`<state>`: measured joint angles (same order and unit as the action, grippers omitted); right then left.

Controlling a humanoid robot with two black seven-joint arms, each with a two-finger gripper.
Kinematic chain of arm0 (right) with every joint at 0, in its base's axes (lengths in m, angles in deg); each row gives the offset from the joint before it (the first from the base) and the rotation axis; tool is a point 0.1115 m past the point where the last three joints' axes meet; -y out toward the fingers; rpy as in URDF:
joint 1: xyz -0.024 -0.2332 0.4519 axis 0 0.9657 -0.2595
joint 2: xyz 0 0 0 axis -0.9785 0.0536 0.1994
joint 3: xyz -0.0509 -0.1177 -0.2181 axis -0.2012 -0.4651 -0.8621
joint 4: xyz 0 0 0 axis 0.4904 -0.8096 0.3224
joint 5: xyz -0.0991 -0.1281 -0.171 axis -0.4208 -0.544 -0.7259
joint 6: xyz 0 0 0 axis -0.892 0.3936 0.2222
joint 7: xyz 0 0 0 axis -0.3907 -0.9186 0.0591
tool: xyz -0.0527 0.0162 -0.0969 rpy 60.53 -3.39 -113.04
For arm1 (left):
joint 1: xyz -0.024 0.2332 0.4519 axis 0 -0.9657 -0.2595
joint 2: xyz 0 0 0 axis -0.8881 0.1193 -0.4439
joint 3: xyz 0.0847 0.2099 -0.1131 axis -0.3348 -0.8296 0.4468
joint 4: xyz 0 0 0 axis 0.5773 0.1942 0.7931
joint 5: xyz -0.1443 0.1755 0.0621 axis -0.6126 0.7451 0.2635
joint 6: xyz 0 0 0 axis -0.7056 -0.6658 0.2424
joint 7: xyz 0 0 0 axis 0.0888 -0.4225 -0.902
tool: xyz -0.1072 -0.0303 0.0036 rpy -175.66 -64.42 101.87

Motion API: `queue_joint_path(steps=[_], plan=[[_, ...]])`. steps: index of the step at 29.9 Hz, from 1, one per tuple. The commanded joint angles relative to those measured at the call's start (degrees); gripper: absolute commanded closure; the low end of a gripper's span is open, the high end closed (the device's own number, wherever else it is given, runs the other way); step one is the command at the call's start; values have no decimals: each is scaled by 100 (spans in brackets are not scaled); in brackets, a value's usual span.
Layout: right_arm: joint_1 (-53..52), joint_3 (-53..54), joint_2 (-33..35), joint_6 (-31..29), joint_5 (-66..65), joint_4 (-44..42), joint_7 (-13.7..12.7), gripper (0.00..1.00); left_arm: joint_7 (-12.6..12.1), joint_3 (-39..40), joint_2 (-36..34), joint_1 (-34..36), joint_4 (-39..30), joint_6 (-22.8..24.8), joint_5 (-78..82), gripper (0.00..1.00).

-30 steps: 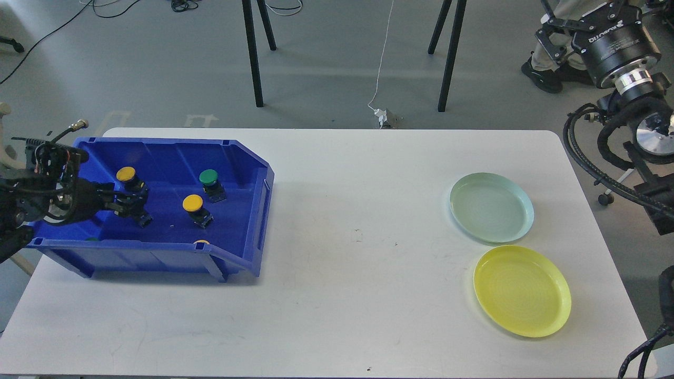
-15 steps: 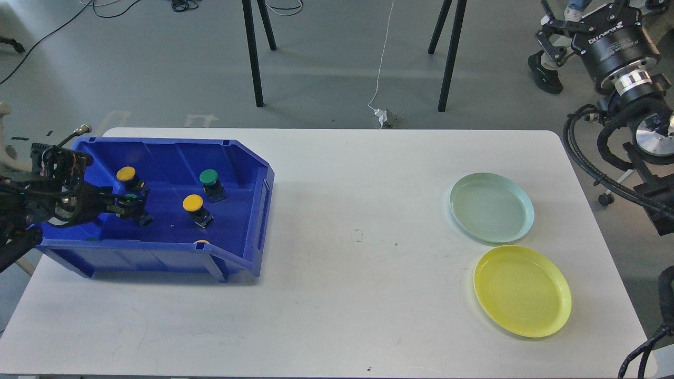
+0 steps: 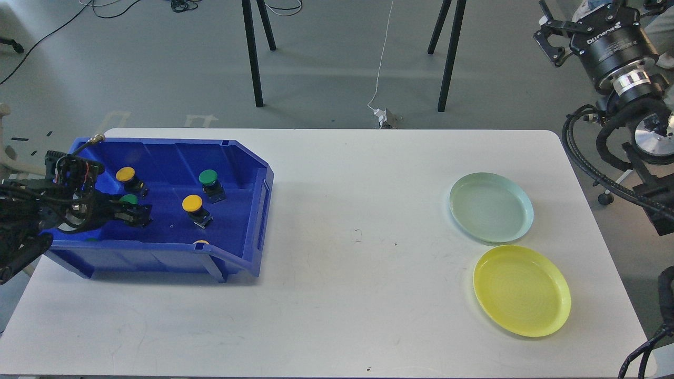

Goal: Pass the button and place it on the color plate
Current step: 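Lift the green-capped button out of the bin with the left gripper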

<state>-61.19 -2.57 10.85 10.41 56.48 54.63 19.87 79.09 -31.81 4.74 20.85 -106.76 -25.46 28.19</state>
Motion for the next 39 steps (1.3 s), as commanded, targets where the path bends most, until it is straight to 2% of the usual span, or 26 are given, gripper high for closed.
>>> queue_joint_path(steps=[1,8,13,15,18,21,23,27,31,34,37,39], plan=[[14,-8,-7,0,-1,-8,0,0,77,0,-7,-6,10,-30,4,56],[23,-8,-16,0,-10,-17,0,0,77,0,-7,-23,27,-22,31,69],[14,-8,-16,0,-19,-8,0,0,94,35,-33,38,-60,-13,4,70],[14,-8,-7,0,-19,-8,0,0,182,53,-147,91,-192,-13,4,70],[14,-8,19,0,-19,1,0,0,174,79,-682,153,-875,-21,13,70],[5,0,37,0,-19,1,0,0,60,88,-1359,328,-1868,-21,13,70],[5,0,37,0,-27,10,0,0,-28,88,-1737,460,-2282,-13,13,70],[14,-8,63,0,-28,18,-9,0,-11,105,-2431,793,-2731,-30,31,70],[23,-8,134,0,-36,53,-9,0,33,123,-2968,1522,-3346,66,13,69],[23,-8,169,0,-54,185,-18,0,-90,350,-2961,1918,-3786,5,-39,68],[14,0,300,409,-45,229,-79,0,-510,1026,-2593,1937,-4085,-179,-355,68],[31,-8,502,366,-45,386,-88,0,-608,1466,-2259,1928,-4112,-215,-610,68]])
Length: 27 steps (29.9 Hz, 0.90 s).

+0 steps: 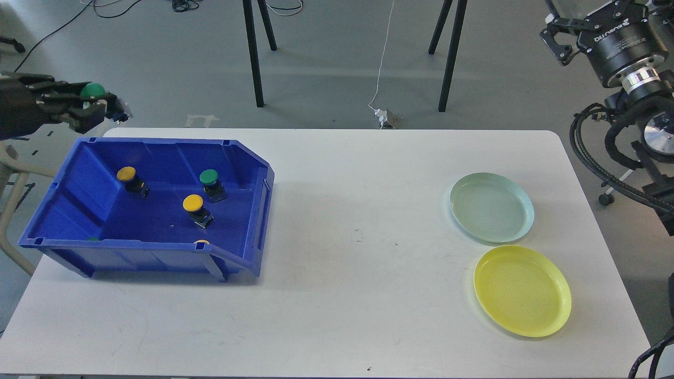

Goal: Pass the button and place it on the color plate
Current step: 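Lift the green-capped button out of the bin with the left gripper, then carry the green button toward the right gripper as the right gripper approaches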

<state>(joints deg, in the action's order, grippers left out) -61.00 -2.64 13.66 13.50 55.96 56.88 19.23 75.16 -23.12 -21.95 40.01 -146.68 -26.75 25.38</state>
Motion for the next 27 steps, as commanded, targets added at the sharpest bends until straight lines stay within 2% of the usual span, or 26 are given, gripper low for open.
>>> queue_joint_path(steps=[1,5,9,15,19,23,27], plan=[[48,-1,344,30,7,284,-24,0,-207,790,629,12,-120,-86,-452,68],[338,-18,530,-32,-10,724,-33,0,-171,1274,1596,-14,-120,-191,-900,70],[356,-369,522,82,-98,1058,-24,1,-172,1337,2616,-41,-15,-586,-1313,70],[443,-993,478,687,-422,2041,64,3,-145,1372,4057,-409,521,-1105,-1789,70],[794,-1012,425,1180,-993,2868,81,5,144,1372,4638,-725,864,-1299,-1798,70],[918,-1047,337,1260,-1451,3273,160,6,189,1363,5113,-919,1180,-1431,-1806,70],[1032,-1090,214,1225,-1960,3432,169,9,189,1372,5219,-1008,1225,-1466,-1815,70]])
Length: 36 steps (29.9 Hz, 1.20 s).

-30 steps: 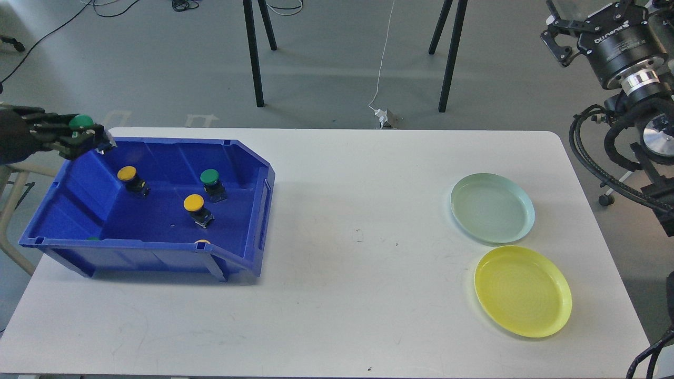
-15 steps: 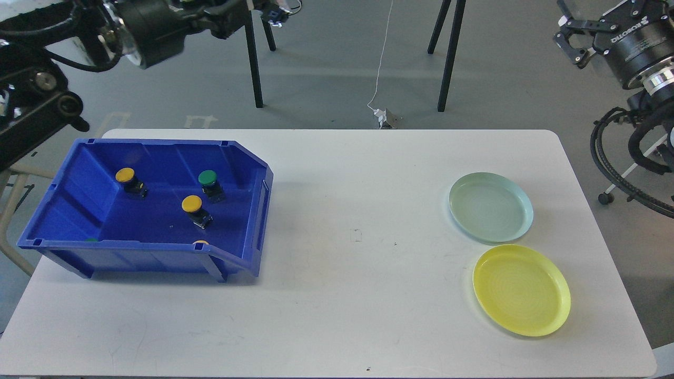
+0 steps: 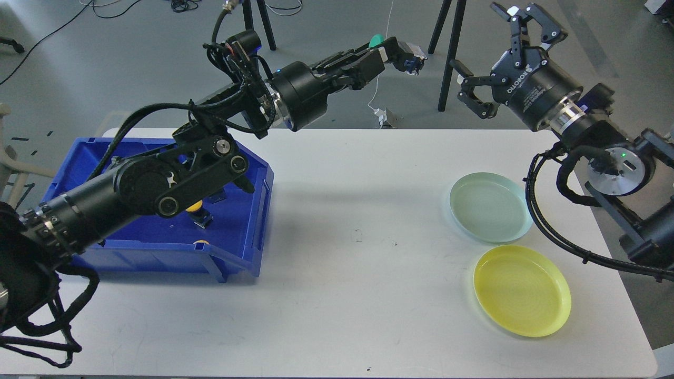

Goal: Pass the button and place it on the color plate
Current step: 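Carry the green button toward the right gripper as the right gripper approaches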

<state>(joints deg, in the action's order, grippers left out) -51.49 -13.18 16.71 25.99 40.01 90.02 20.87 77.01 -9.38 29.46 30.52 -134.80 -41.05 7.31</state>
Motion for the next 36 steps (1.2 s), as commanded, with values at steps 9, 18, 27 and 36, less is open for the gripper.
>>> queue_joint_path(steps=[9,18,27,36], plan=[[108,-310,-258,-32,-569,206,6,14,-5,-10,88,-58,45,-115,-8,70],[108,-292,-293,-59,-578,206,6,38,-5,-19,96,-67,45,-106,0,70],[90,-310,-399,-59,-578,197,-12,52,-5,-28,105,-67,45,-106,18,70],[90,-319,-399,-59,-578,197,-38,85,-14,-37,105,-67,45,-106,9,69]])
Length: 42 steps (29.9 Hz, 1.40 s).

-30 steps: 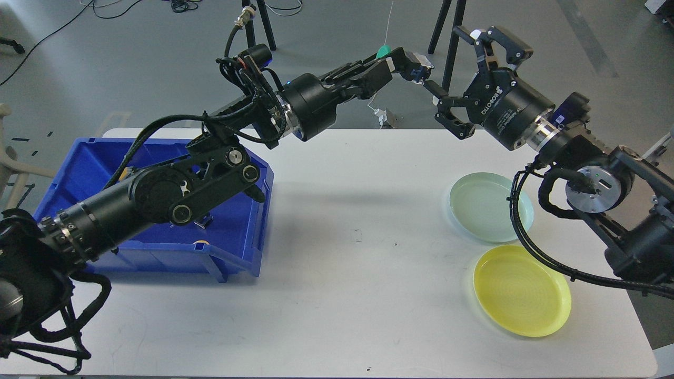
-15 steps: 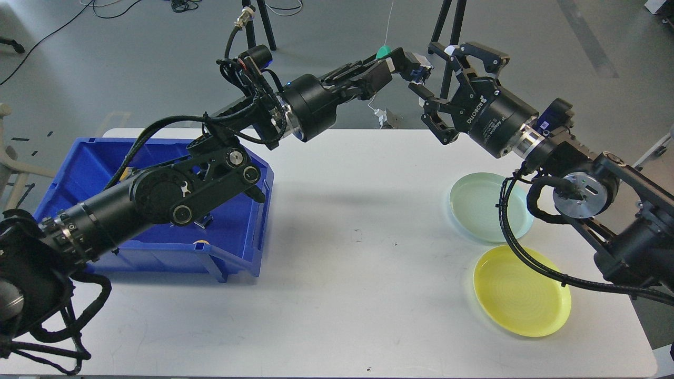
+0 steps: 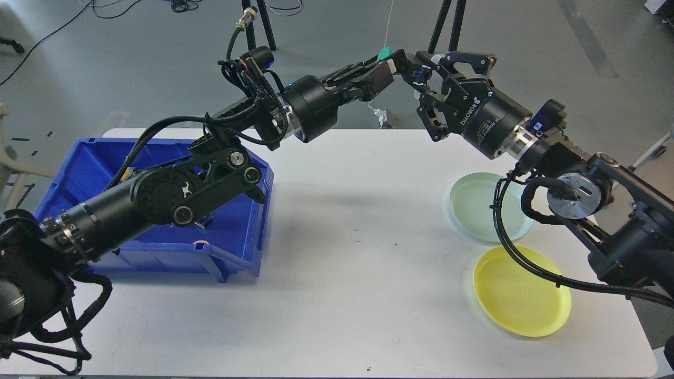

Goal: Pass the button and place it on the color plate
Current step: 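Carry the green button toward the right gripper as the right gripper approaches, then grasp the green button with the right gripper and open the left gripper, then lower the green button onto the light blue plate and open the right gripper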

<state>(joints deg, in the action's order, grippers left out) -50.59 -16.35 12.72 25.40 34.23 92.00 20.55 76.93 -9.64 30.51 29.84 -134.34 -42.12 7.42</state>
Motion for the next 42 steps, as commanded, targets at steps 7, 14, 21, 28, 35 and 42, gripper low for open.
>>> queue_joint_path(steps=[7,14,21,28,35,42], plan=[[-17,25,0,0,-8,-18,-6,88,-67,-19,0,-8,0,9,-2,47],[-9,60,35,9,-8,-18,2,88,-6,24,140,-8,0,-26,-28,18],[237,95,623,27,1,-150,2,85,3,419,141,-105,0,-255,-194,11],[730,-290,1423,-44,-166,-369,-111,85,12,604,44,-131,43,-272,-1327,11],[826,-1029,1450,-61,-175,-1642,-613,85,3,745,44,-131,255,-263,-1962,8],[800,-1346,967,-281,-202,-2478,-604,85,3,763,35,-122,255,-263,-1962,6]])
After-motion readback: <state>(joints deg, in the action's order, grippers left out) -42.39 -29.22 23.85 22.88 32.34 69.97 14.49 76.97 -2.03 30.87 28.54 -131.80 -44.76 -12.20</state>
